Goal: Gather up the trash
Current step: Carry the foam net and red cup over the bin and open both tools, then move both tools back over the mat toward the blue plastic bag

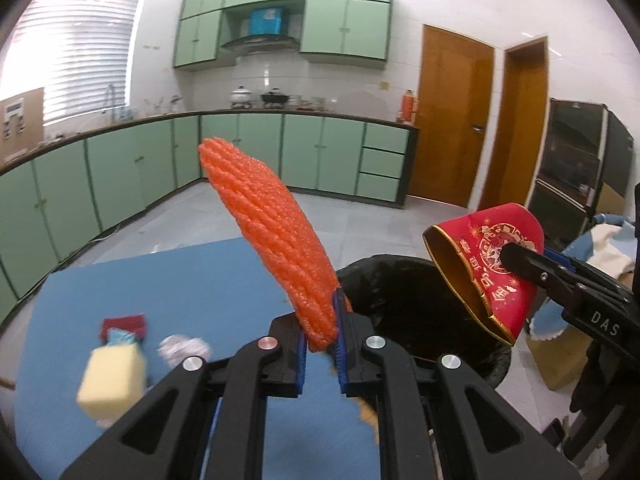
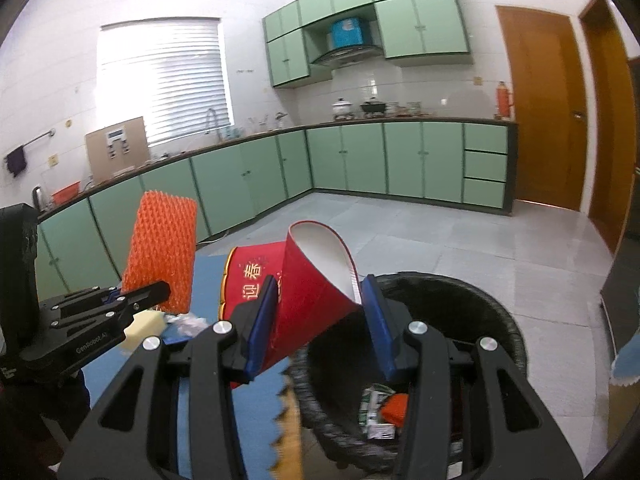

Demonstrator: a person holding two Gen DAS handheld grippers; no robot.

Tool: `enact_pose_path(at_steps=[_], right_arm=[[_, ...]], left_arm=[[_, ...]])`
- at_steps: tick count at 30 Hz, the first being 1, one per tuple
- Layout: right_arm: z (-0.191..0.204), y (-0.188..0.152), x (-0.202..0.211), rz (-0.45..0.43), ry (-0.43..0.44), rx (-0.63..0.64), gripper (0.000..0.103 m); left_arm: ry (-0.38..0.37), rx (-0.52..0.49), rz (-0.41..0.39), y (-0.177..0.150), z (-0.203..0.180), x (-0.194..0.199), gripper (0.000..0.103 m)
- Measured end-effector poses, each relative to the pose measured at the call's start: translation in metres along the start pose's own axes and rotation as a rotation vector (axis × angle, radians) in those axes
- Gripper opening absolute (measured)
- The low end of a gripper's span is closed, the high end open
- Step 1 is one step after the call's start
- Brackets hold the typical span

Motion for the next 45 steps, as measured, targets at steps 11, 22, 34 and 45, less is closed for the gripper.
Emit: enact_pose_path(at_steps=[11,22,34,45], right_arm=[[-0.081,-0.003,-0.016,0.008,-0.108,-0.070,0.042],[-0.150,-0.042,-0.064,0.109,-0.215,-0.117,0.042],[-0.194,-0.067,-0.078,0.154,-0.333,-0.147,0.078],[-0.119,-0.040,-0.035,0.055,-0.235,-0.162,0.094]], left_arm=[[-0.108,-0.051,0.000,0.020,-0.061,-0.065,0.012],[-0.172,-0.089,0.108,0.004,-0.109,-0.142,0.012],[-0.205,-0.098,0.131,-0.002,-0.129,-0.162,0.057],[-0.117,-0.046,0.027,0.020,-0.070,-0.085,0.071]])
Point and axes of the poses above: each gripper's, at about its wrist camera, not at the fingertips, and x roughly against the way its jaws point, z to its left, y to its top, the point moved 4 cm from there along -x, roughly the way its jaws point, and after that the axes turned 7 degrees about -x, right-handed, at the moved point
